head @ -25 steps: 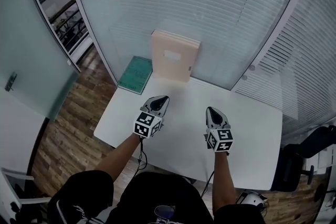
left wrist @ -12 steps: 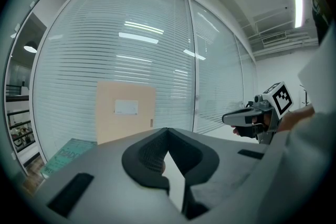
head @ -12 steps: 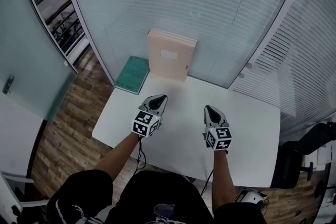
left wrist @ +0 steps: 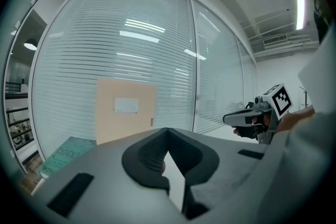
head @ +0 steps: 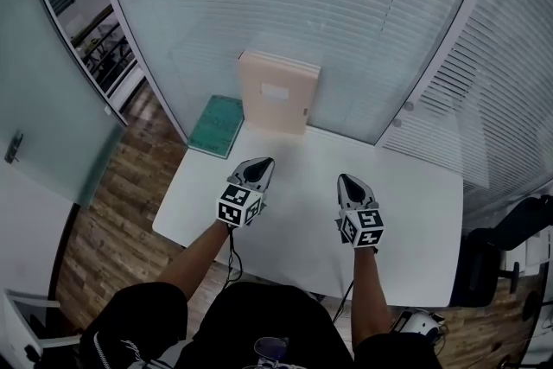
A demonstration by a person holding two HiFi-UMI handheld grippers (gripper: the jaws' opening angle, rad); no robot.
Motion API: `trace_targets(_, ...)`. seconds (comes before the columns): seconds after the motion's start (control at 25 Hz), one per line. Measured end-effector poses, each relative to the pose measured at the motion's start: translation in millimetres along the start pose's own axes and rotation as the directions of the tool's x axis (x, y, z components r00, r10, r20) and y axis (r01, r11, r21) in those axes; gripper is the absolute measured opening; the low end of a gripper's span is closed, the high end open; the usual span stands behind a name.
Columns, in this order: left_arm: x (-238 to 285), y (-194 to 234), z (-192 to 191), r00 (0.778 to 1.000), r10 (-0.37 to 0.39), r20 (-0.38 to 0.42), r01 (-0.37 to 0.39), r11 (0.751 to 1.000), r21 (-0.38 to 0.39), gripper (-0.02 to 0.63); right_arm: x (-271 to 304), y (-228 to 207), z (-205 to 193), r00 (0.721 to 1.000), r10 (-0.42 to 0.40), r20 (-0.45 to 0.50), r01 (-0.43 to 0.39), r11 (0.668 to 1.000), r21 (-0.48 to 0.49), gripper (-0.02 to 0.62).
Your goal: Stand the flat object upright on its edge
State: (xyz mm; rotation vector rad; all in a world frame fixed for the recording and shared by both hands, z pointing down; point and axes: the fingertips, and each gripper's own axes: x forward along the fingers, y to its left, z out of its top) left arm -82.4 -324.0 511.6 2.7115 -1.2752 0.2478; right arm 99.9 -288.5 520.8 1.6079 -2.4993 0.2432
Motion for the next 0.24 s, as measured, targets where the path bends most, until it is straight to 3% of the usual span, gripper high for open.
trace_targets(0.24, 5.2, 1.0, -1.2, 1.000, -0.004, -0.011, 0.004, 1.000, -0.009, 0.020, 2.2, -2.9, 0.3, 1.000, 0.003, -0.003, -0.003, 1.000, -0.001, 0.021)
